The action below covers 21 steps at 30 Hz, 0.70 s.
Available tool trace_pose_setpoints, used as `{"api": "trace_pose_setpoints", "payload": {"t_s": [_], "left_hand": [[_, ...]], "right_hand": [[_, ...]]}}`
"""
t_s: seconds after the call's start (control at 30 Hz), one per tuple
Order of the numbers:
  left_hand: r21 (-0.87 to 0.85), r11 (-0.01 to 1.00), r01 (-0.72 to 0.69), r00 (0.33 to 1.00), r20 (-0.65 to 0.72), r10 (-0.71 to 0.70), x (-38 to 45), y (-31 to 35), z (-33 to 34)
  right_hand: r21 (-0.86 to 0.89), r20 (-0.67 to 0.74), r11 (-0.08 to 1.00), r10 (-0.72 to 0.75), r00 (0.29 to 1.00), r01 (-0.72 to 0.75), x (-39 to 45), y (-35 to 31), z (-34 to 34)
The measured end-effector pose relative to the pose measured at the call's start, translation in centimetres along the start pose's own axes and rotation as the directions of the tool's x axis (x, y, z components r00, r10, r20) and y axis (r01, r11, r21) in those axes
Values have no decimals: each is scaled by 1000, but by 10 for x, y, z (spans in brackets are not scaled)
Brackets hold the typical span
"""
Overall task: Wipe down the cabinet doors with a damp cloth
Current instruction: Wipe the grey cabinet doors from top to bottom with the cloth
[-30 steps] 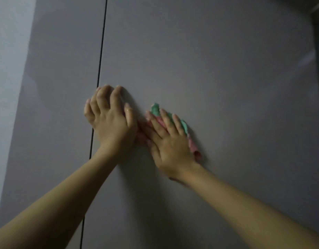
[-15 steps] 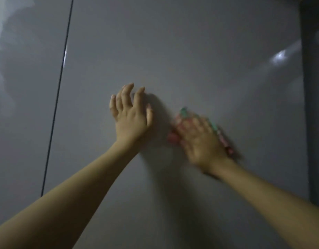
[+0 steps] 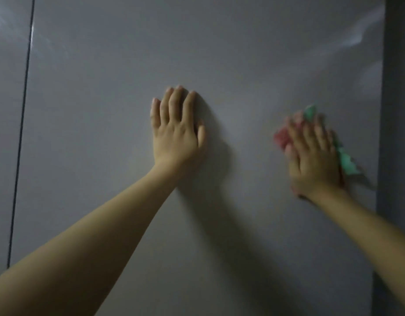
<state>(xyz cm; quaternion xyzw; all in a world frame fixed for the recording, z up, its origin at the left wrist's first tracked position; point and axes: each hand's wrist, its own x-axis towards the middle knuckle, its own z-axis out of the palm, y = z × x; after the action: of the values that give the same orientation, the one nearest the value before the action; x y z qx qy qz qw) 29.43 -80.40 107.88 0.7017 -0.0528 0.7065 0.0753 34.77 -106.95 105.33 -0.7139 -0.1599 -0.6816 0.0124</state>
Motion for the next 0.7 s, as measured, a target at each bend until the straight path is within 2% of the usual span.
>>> {"api": "trace_pose_setpoints", "payload": {"t_s": [0.07,0.1,0.13,0.2,0.27,0.3,0.33,0.37,0.4,0.43,0.5,0.53,0.57,0.6,0.63,0.67,0.7], "left_hand": [[10,1000,3,1000,-4,-3,0,0,1],[11,1000,0,1000,-8,0,-2,1,2],[15,1000,-1,1000,-19,2,-2,-1,2],[15,1000,-4,999,-41,4,-4,-3,2],[14,1000,-12,999,-50,12,-4,-3,1],[13,1000,-14,999,-46,15,-3,-2,1],[11,1000,-13,999,-38,13,-3,-1,1],[12,1000,-10,1000,-27,11,-3,0,1],[17,1000,-7,1000,-14,7,-4,1,1],[25,1000,-5,1000,-6,5,-4,1,2],[38,999,-5,1000,2,4,-4,0,1],[38,999,-6,1000,4,5,-4,0,0],[38,999,-7,1000,2,7,-4,-1,0],[36,999,-13,1000,-4,13,-4,-3,0],[33,999,-17,1000,-12,18,-4,-3,1],[29,999,-20,1000,-20,21,-5,-3,1],[23,999,-24,999,-25,25,-4,-3,1]], "right_hand": [[30,-66,951,310,948,-309,11,-20,2],[32,-88,932,362,928,-360,5,-41,4],[43,-89,951,310,947,-307,-6,-65,8],[62,-27,998,-31,999,32,-41,-97,11],[92,59,946,-317,947,311,-61,-82,5],[86,71,930,-364,929,358,-60,-64,1],[50,63,940,-341,938,338,-55,-43,1],[10,40,969,-248,968,248,-47,-22,2],[-9,8,996,-91,996,91,-35,-6,2],[-1,-26,994,105,994,-105,-23,1,0],[41,-104,914,405,908,-403,-12,-22,5],[47,-114,908,420,900,-417,-18,-41,7],[40,-91,950,311,946,-309,-32,-57,9],[29,-49,994,107,993,-105,-51,-65,12],[32,20,993,-111,994,110,-71,-64,10],[37,62,963,-267,962,266,-84,-50,6],[41,74,946,-323,943,321,-88,-29,3]]}}
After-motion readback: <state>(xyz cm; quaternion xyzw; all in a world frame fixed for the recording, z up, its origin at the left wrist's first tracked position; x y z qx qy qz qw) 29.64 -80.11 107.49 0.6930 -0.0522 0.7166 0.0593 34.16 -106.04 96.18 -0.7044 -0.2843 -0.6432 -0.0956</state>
